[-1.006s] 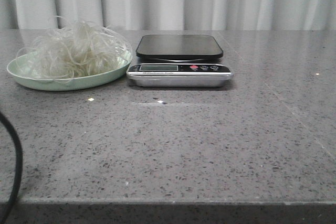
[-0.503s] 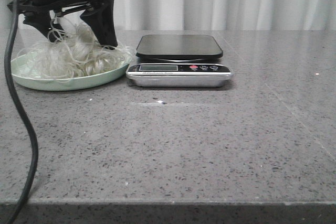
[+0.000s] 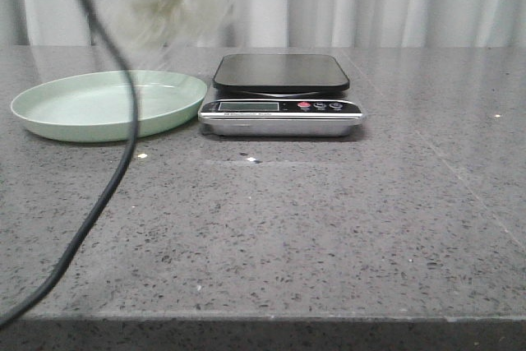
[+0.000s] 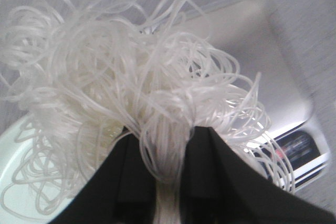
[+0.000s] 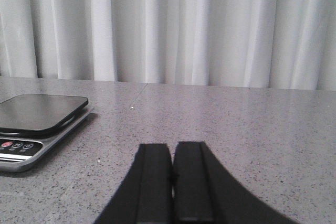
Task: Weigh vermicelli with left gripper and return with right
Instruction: 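Carry the vermicelli with the left gripper onto the scale pan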
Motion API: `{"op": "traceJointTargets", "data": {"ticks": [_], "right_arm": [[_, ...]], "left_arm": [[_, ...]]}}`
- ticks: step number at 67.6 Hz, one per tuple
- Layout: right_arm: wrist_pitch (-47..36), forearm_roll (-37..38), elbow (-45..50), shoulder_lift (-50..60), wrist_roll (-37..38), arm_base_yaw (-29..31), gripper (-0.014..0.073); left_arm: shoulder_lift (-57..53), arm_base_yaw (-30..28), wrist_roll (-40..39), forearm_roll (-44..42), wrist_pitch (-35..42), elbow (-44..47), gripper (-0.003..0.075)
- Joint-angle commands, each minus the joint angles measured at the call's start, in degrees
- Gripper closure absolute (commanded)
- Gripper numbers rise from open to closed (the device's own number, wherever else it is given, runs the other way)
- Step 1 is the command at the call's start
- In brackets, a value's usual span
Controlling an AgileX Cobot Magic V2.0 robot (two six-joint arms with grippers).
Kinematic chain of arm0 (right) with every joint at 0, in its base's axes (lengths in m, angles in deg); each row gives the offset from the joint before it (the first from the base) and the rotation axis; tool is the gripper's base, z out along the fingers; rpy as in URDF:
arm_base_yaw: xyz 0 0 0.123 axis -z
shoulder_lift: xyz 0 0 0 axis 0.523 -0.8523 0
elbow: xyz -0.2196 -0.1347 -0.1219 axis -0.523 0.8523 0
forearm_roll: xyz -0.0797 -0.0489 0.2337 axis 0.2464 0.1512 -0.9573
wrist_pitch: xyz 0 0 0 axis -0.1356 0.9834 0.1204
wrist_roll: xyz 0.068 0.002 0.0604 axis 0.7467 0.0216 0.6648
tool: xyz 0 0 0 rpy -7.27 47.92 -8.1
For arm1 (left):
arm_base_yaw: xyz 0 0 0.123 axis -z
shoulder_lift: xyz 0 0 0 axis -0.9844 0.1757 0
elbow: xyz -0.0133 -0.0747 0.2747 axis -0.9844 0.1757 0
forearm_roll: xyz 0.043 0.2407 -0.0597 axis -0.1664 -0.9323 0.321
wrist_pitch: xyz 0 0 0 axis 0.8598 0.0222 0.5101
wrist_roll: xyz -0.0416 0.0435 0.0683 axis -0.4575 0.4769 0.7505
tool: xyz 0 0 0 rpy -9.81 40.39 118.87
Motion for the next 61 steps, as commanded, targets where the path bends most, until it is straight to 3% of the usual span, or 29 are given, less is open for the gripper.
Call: {"op": "traceJointTargets", "data": {"ticks": [1,13,30,40,43,48,49,55,61], "right_arm": [[-4.7,0.6,-0.5,0.9,-0.5,0.4,0.0436],[-4.7,0.6,-0.5,0.9,-0.5,0.4,0.0436],[-4.7,0.6,-0.5,0.9,-0.5,0.4,0.0436],[-4.7,0.6,-0.5,0.9,-0.5,0.4,0.0436],[-4.7,0.6,-0.5,0.9,-0.5,0.4,0.0436],[-4.7,0.6,-0.5,0.9,-0.5,0.4,0.0436],[-4.7,0.6,-0.5,0.9,-0.5,0.4,0.0436],[-4.7,0.6,-0.5,0.9,-0.5,0.4,0.0436],[-4.7,0.6,-0.5,0.9,-0.5,0.4,0.0436]], "left_arm": [[-2.0,3.0,0.1,2.1,5.3,-5.5,0.0594],[2.0,7.0,1.5,2.0,7.8,-7.1,0.0594],[7.7,8.3,1.5,1.3,7.9,-7.2,0.058],[8.3,8.7,1.5,1.3,6.9,-7.2,0.0456],[8.3,8.7,1.5,1.3,6.5,-7.3,0.0368],[8.3,8.7,1.5,1.3,5.6,-7.8,0.0286],[8.3,8.7,1.5,1.3,5.0,-8.2,0.0237],[8.3,8.6,1.5,1.2,3.1,-10.0,0.0181],[7.6,8.7,1.5,1.1,1.0,-11.8,0.0195]]}}
